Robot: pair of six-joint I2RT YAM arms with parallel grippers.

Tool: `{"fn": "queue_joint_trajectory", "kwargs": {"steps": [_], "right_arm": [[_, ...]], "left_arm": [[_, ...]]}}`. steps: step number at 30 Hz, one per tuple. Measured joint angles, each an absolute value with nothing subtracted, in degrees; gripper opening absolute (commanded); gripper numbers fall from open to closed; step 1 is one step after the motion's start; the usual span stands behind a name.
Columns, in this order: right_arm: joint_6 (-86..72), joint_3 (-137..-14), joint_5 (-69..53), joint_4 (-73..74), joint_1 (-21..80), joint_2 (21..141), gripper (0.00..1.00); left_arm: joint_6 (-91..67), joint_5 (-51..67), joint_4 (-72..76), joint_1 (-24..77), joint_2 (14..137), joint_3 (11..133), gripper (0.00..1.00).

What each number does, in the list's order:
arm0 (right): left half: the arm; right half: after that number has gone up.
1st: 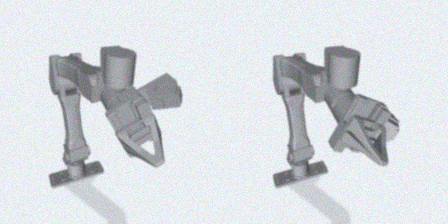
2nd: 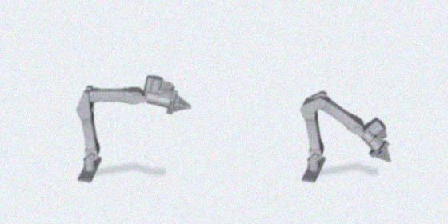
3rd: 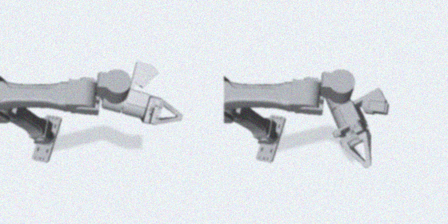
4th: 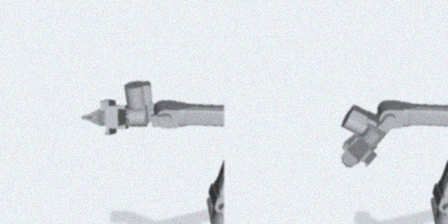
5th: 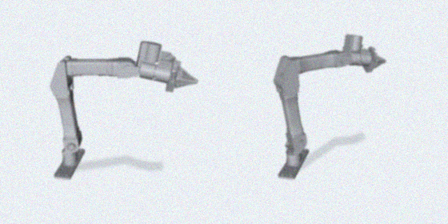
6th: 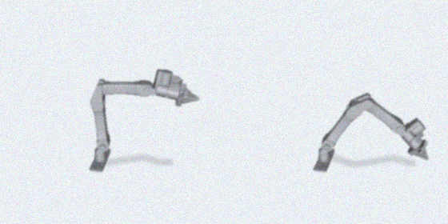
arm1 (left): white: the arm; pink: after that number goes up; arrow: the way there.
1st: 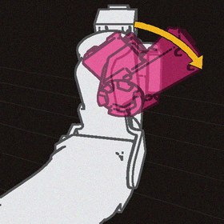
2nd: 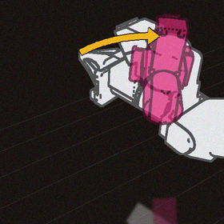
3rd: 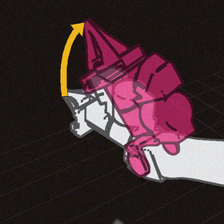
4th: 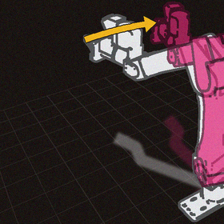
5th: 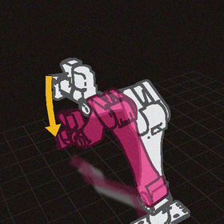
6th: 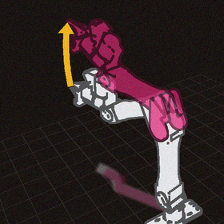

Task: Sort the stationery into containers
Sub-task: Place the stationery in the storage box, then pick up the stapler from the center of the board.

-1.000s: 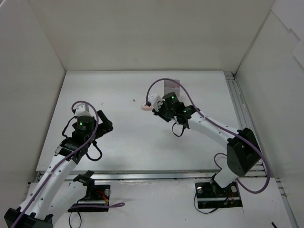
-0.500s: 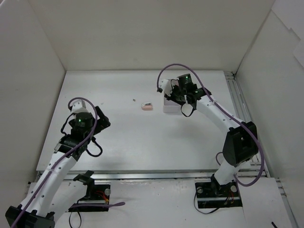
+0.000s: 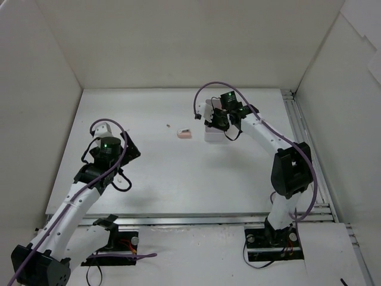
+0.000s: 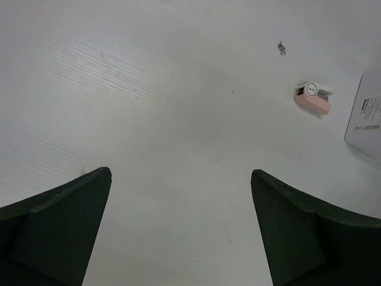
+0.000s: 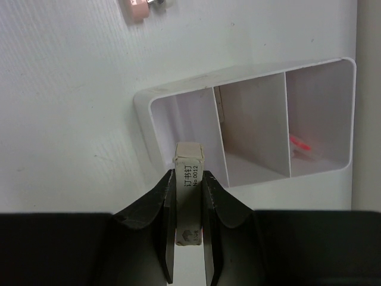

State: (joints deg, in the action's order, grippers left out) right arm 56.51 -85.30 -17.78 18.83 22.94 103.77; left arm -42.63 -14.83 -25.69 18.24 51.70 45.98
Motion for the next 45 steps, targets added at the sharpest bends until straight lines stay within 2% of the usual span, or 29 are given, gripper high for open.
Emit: {"fn": "queue_joint_trajectory", "kwargs": {"steps": [7, 10, 18, 23, 24, 25, 29, 32, 34, 35, 36, 37, 45], "right_arm": [[56.9, -88.6, -18.1, 18.8, 22.5, 109.5, 0.03], [57.0, -88.6, -18.0, 18.9, 22.5, 110.5, 0.11], [57.1, -91.5, -17.7, 18.9, 22.5, 113.1, 0.15], [56.9, -92.5, -16.3, 18.7, 22.4, 115.8, 0.28], [56.6, -92.5, -16.1, 18.7, 22.4, 116.1, 0.38], [56.4, -92.5, -15.8, 18.8, 22.4, 116.2, 0.42], [55.7, -92.7, -15.8, 19.4, 22.5, 116.0, 0.44], [55.2, -92.6, -15.9, 19.5, 22.5, 115.4, 0.5], [54.6, -92.0, -15.9, 19.7, 22.5, 114.0, 0.62], [54.4, -91.4, -15.9, 19.5, 22.5, 113.1, 0.73], [54.2, -90.9, -15.9, 19.6, 22.4, 112.3, 0.91], [53.8, -90.2, -16.1, 19.6, 22.3, 111.1, 0.98], [47.3, -87.2, -21.3, 19.7, 19.5, 97.4, 0.98]], "left_arm": [[-42.5, -15.3, -25.4, 18.2, 54.3, 48.0, 1.0], [-42.3, -15.4, -25.4, 18.2, 55.2, 48.6, 1.0], [-42.1, -15.3, -25.0, 18.2, 57.7, 49.2, 1.0], [-41.9, -14.9, -24.6, 18.2, 59.3, 49.7, 1.0], [-41.8, -14.8, -24.5, 18.2, 59.7, 50.0, 1.0], [-41.6, -14.7, -24.4, 18.2, 60.1, 50.3, 1.0], [-40.7, -13.7, -23.5, 18.2, 61.8, 51.4, 1.0], [-39.2, -12.0, -22.4, 18.2, 63.4, 52.3, 1.0], [-36.3, -9.8, -21.2, 18.2, 65.0, 53.1, 1.0], [-34.3, -7.8, -20.4, 18.2, 66.0, 53.7, 1.0], [-31.8, -5.1, -19.4, 18.1, 67.5, 54.5, 1.0], [-29.5, -2.3, -18.6, 18.0, 69.0, 55.5, 1.0], [-5.9, 21.1, -13.8, 18.0, 88.6, 69.3, 1.0]]}}
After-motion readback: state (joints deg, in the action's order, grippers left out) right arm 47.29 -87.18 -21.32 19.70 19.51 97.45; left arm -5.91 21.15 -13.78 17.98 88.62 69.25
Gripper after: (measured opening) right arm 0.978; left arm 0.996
